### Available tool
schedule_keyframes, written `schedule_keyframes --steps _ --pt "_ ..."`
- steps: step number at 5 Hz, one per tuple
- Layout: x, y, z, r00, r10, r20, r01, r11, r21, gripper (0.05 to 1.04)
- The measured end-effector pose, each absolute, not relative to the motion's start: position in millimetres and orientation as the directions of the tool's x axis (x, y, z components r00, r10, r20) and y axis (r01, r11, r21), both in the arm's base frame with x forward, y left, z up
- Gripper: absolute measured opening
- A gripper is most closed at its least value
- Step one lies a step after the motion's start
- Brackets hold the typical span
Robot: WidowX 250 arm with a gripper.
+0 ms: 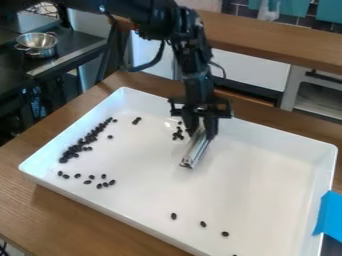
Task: Sweep into pile
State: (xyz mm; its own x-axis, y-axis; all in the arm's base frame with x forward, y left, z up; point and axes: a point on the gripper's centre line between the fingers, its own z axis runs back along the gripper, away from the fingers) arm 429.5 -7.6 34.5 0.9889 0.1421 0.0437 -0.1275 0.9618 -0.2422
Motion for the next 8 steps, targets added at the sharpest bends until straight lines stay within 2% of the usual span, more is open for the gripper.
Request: schedule_keyframes --steps 2,3,4,5,6,7,8 --pt "426.1 1.7 27.4 0.990 0.141 0.024 -0.131 0.960 -0.246 0.379" --pt "418.5 -9.8 40.8 0.991 0.132 0.022 -0.121 0.953 -0.277 0.379" --pt "418.6 -21.4 70.1 0.990 0.129 0.057 -0.104 0.942 -0.320 0.379" --pt "417.0 -29.4 72.8 0.991 0.129 0.046 -0.107 0.938 -0.330 0.379" --pt "426.6 -43.0 76.6 0.989 0.123 0.082 -0.093 0.950 -0.298 0.379" --pt "429.3 -46.4 48.9 0.991 0.125 0.051 -0.108 0.962 -0.252 0.379" --pt "434.7 -42.5 38.9 0.989 0.128 0.080 -0.108 0.970 -0.219 0.379"
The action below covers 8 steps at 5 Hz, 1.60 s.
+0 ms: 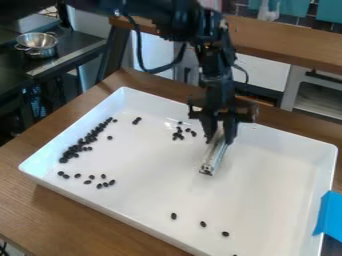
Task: Sweep into pile
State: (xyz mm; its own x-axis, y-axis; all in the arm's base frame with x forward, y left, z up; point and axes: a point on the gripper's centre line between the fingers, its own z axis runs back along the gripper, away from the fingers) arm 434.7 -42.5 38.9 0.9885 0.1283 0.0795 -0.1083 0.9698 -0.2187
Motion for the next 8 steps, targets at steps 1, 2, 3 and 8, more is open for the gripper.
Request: schedule_keyframes --steps 1,2,3,8 --pt "433.7 -42.0 27.7 0.989 0.117 0.090 -0.098 0.977 -0.191 0.379" --pt "434.2 -39.2 26.1 0.989 0.112 0.094 -0.094 0.979 -0.181 0.379" --pt "433.8 -33.0 23.5 0.990 0.121 0.078 -0.105 0.978 -0.181 0.379" --pt "449.0 53.0 19.9 0.988 0.134 0.079 -0.121 0.981 -0.152 0.378"
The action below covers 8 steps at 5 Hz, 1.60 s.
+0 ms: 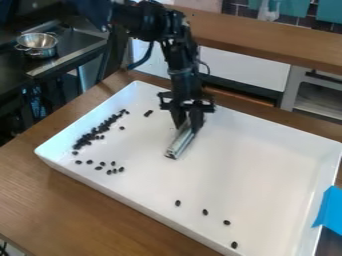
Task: Sweep into pile
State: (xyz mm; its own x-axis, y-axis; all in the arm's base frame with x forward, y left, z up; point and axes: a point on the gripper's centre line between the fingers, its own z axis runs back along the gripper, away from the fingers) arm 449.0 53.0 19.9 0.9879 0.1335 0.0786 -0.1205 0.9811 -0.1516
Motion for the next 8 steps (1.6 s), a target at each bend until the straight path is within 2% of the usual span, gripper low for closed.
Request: schedule_keyframes --steps 1,2,3,4,5,6,7,8 --pt "452.9 77.9 20.5 0.981 0.166 0.098 -0.151 0.978 -0.141 0.378" --pt "446.1 127.6 22.6 0.964 0.240 0.117 -0.227 0.968 -0.109 0.378" --pt "439.2 151.4 23.6 0.965 0.236 0.118 -0.228 0.971 -0.078 0.378" --pt "433.5 156.5 22.7 0.975 0.198 0.097 -0.193 0.979 -0.060 0.378" --pt "423.5 151.3 23.4 0.973 0.211 0.090 -0.200 0.972 -0.122 0.378" --pt "416.4 131.2 27.0 0.956 0.289 0.057 -0.268 0.935 -0.232 0.378" --pt "408.8 93.5 40.0 0.939 0.342 0.039 -0.316 0.900 -0.301 0.378" --pt "399.2 49.0 62.8 0.943 0.330 0.035 -0.300 0.893 -0.335 0.378"
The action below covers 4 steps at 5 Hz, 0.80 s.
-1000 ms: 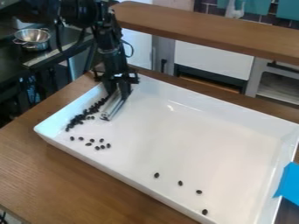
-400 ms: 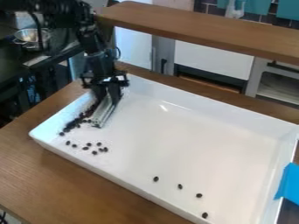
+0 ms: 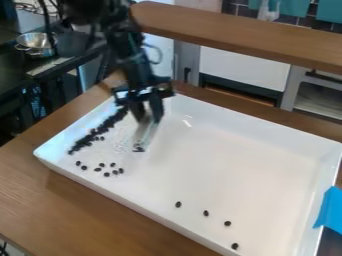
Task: Sweep into pile
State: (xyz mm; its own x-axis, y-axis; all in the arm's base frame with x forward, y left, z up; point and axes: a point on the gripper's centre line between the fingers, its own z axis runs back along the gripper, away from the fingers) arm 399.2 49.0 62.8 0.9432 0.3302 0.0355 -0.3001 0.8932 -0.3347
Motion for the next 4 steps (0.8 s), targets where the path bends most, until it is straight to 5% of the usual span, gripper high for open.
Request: schedule_keyframes --steps 1,4 --pt "389.8 1.8 84.8 0.946 0.324 0.023 -0.296 0.889 -0.348 0.378" --pt "376.3 -102.5 73.4 0.959 0.278 0.065 -0.241 0.910 -0.336 0.378"
